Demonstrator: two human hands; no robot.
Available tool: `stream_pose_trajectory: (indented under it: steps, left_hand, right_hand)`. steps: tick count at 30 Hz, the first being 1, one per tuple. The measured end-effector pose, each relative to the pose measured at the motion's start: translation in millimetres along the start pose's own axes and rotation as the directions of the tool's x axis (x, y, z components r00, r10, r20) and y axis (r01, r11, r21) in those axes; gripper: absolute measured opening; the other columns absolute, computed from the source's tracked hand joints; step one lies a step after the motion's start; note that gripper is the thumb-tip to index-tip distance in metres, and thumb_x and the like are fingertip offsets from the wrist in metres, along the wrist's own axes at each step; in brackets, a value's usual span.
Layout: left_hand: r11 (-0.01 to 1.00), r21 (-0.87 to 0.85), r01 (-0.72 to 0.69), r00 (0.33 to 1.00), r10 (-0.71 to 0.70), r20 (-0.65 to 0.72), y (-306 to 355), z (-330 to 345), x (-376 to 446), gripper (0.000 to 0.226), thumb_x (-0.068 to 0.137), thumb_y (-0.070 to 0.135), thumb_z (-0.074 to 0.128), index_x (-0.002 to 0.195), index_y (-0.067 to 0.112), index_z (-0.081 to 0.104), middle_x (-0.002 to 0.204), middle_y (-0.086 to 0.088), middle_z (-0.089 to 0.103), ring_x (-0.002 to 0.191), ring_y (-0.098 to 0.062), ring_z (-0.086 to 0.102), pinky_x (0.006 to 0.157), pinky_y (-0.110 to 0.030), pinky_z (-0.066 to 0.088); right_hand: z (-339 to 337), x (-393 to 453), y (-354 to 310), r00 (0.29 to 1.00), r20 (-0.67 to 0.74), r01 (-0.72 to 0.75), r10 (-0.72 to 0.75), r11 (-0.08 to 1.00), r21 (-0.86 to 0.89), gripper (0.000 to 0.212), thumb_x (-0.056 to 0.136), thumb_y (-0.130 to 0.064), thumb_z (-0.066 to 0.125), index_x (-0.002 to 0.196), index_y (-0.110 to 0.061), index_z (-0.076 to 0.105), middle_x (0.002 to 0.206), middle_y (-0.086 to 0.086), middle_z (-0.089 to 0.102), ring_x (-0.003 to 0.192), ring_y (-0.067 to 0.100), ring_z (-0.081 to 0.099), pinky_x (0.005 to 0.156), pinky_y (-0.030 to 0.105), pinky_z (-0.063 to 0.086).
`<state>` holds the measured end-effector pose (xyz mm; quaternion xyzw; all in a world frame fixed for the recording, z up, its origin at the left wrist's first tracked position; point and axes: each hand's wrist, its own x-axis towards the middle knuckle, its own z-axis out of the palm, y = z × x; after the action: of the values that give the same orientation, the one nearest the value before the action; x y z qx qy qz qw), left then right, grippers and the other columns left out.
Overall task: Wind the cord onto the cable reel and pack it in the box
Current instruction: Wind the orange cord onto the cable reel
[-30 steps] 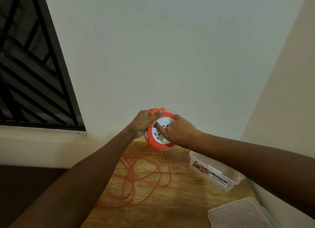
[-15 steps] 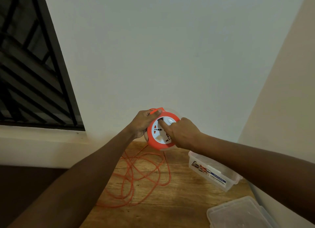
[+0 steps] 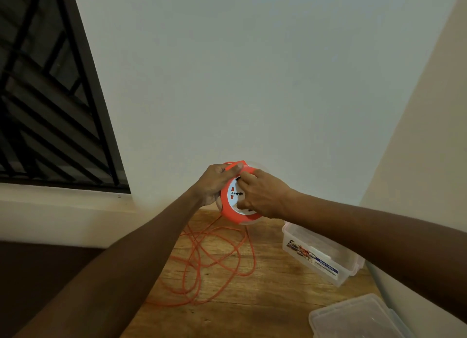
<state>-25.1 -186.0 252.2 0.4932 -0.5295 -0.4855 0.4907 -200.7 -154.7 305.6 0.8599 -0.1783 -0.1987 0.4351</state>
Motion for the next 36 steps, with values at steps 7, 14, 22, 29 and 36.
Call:
stream_pose_trajectory:
  steps: [7,14,22,29,36]
  left_hand:
    - [1.000,0.007,-0.004,1.000,0.004,-0.010,-3.5,-5.9,-2.6,0.035,0.096,0.042,0.064,0.117,0.015,0.071,0.109,-0.013,0.078,0.095,-0.037,0.076,0.084,-0.049,0.063]
    - [0.999,-0.020,-0.035,0.998,0.034,-0.048,3.9,-3.1,-1.4,0.035,0.098,0.041,0.061,0.123,0.018,0.068,0.115,-0.011,0.076,0.098,-0.034,0.076,0.083,-0.045,0.064]
    - [0.998,-0.055,-0.025,0.999,0.023,-0.033,4.5,-3.9,-2.9,0.028,0.097,0.041,0.061,0.115,0.021,0.070,0.111,-0.010,0.077,0.096,-0.033,0.076,0.082,-0.045,0.064]
    - [0.998,-0.053,-0.023,1.000,0.024,0.018,9.4,2.3,-2.8,0.030,0.099,0.040,0.060,0.116,0.018,0.070,0.112,-0.013,0.076,0.093,-0.031,0.075,0.076,-0.042,0.064]
    - [0.998,-0.060,-0.014,1.000,0.014,0.000,7.8,-0.7,0.2,0.023,0.099,0.038,0.061,0.110,0.020,0.071,0.104,-0.009,0.078,0.087,-0.028,0.076,0.075,-0.038,0.065]
  right_hand:
    - [8.4,2.5,-10.9,0.995,-0.047,-0.094,0.093,0.995,-0.024,0.085,0.088,-0.042,0.067,0.153,-0.027,0.014,0.137,0.013,0.051,0.121,0.033,0.045,0.100,0.041,0.036]
    - [13.2,7.4,-21.8,0.916,0.043,-0.379,0.399,0.825,0.419,0.086,0.092,-0.043,0.059,0.152,-0.004,0.012,0.132,0.018,0.058,0.111,0.035,0.062,0.107,0.049,0.036]
    - [22.2,0.6,-12.6,0.935,-0.103,-0.297,0.340,0.906,0.301,0.072,0.093,-0.048,0.057,0.148,-0.010,0.029,0.127,0.018,0.062,0.102,0.034,0.066,0.095,0.046,0.047]
    - [20.0,-7.1,1.9,0.974,-0.225,0.071,-0.029,0.982,0.178,0.052,0.079,-0.026,0.079,0.127,-0.026,0.059,0.133,0.019,0.051,0.119,0.040,0.050,0.087,0.052,0.052]
    - [14.2,-10.6,4.3,0.994,-0.090,-0.053,0.059,0.996,0.073,0.068,0.080,-0.039,0.077,0.139,-0.037,0.045,0.146,0.017,0.036,0.128,0.037,0.037,0.097,0.047,0.043]
